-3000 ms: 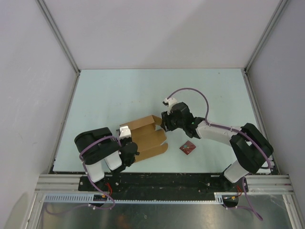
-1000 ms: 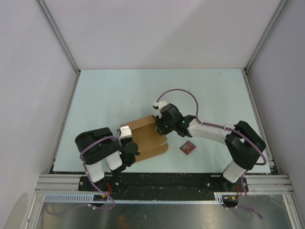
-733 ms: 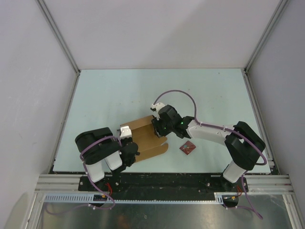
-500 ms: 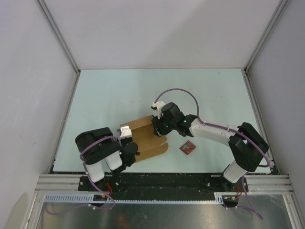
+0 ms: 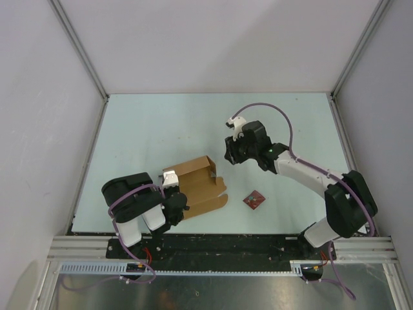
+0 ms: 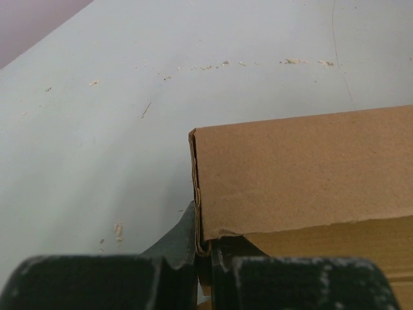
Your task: Fold the paper box
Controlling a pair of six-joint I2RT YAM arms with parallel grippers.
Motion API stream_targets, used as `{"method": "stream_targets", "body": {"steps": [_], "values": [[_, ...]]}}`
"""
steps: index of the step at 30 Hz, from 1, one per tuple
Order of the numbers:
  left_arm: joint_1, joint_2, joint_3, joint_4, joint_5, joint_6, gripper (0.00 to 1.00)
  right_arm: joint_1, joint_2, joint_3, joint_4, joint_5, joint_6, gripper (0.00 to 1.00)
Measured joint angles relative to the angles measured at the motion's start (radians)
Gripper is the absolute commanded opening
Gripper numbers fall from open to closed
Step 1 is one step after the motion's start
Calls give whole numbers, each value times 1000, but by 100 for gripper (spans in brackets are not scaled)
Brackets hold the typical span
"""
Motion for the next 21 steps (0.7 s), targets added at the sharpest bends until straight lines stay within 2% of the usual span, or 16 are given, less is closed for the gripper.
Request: {"method": "stream_targets", "body": {"steps": [6,13,21], "values": [[0,0,0,0,0,0,0,15,101,-12,13,-35,-93,36],[0,0,0,0,-1,0,0,40,134,-35,26,-91,-169,50],[0,0,0,0,-1,0,0,60,171,-35,82,-145,-220,53]]}}
